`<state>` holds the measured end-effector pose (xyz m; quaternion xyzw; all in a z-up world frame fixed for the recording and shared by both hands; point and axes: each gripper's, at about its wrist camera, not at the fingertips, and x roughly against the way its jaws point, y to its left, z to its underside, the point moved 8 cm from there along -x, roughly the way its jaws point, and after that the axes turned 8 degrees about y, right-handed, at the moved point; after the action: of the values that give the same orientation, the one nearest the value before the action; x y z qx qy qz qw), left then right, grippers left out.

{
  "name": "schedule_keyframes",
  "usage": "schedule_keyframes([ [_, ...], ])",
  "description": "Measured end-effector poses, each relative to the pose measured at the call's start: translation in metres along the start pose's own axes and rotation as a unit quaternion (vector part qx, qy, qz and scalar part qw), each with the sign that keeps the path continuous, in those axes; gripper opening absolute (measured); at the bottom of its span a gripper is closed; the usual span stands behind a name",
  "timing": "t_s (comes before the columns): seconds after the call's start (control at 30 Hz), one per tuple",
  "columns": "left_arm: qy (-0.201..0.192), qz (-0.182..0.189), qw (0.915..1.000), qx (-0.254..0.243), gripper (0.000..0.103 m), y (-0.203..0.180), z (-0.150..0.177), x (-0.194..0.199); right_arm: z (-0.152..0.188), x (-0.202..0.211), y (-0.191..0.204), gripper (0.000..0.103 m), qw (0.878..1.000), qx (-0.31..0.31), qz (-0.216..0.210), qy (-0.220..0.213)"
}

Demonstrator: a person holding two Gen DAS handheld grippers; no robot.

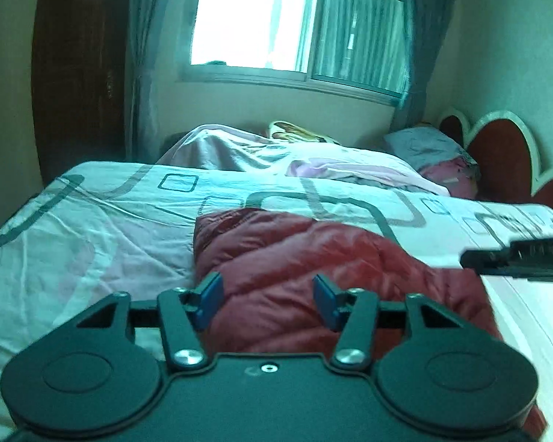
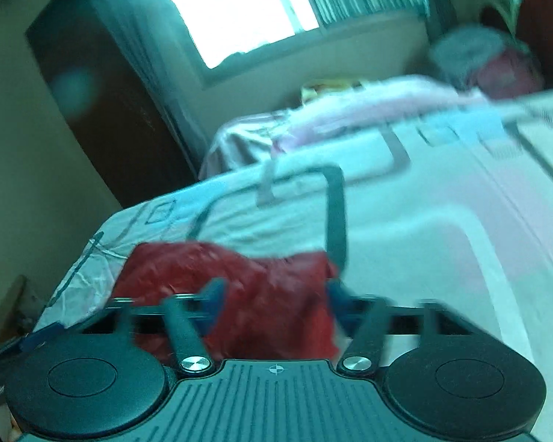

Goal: Fold large clothes

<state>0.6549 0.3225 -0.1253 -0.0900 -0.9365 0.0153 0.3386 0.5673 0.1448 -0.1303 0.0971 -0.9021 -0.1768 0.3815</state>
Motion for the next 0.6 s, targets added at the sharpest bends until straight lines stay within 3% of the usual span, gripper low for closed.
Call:
schedule_keyframes([
  [0.03,0.004,0.000,1.0000,0.001,0.044,0.001,-0.001,-0.008,0.001,-0.006,0.005,0.018,1.000,0.007,0.000,0.001],
  [0.2,0.043,-0.014,0.9989,-0.017,0.043,0.003,0.017,-0.045,0.021,-0.059,0.000,0.018,0.997,0.034,0.046,0.050],
  [0.33,0.050,-0.017,0.9984,-0.022,0.043,0.004,0.023,-0.052,0.033,-0.075,-0.012,0.018,0.995,0.035,0.063,0.071],
  [0.43,0.043,-0.026,0.9986,-0.018,0.042,0.005,0.020,-0.037,0.030,-0.066,-0.011,0.018,0.995,0.038,0.055,0.068],
  [0.6,0.032,-0.014,0.9993,-0.014,0.044,-0.002,0.030,0.009,0.032,-0.012,0.010,0.018,0.998,0.057,0.008,0.029],
])
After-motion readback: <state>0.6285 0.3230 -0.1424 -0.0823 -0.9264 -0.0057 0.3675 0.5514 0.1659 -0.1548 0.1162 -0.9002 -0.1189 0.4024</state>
